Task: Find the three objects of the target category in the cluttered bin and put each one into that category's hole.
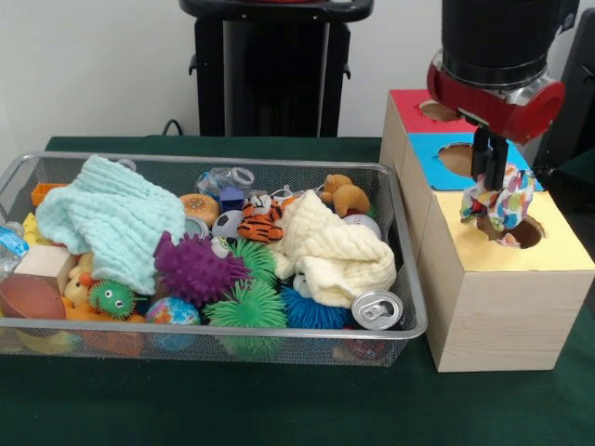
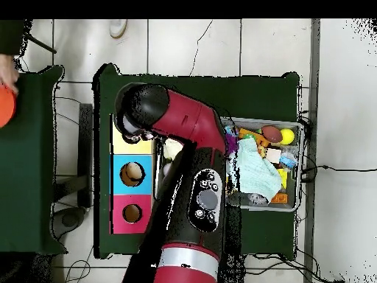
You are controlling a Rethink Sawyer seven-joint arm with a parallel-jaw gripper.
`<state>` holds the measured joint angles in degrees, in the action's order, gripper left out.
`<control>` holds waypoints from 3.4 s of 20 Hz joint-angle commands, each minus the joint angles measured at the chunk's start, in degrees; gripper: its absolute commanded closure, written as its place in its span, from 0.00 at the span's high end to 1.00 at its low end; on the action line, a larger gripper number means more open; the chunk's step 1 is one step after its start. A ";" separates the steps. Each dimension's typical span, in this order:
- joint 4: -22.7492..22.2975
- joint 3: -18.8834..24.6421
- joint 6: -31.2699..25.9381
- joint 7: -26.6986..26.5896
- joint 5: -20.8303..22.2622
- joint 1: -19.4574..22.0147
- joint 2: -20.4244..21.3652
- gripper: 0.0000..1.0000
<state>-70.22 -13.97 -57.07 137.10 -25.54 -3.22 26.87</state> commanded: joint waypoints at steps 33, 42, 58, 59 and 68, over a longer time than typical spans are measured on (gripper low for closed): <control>-8.65 -5.59 3.95 22.21 -6.66 -5.89 -1.24 0.00; -7.50 -5.09 5.69 21.21 -6.82 -5.48 -3.15 0.00; -5.07 -3.95 7.26 20.20 -6.98 -3.56 -5.72 0.00; -4.86 -3.57 7.51 19.98 -7.21 -3.30 -5.89 0.00; -0.85 -3.99 5.65 22.01 -7.62 -3.33 -8.03 0.00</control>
<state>-72.02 -20.70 -52.82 142.59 -31.00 -8.09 22.34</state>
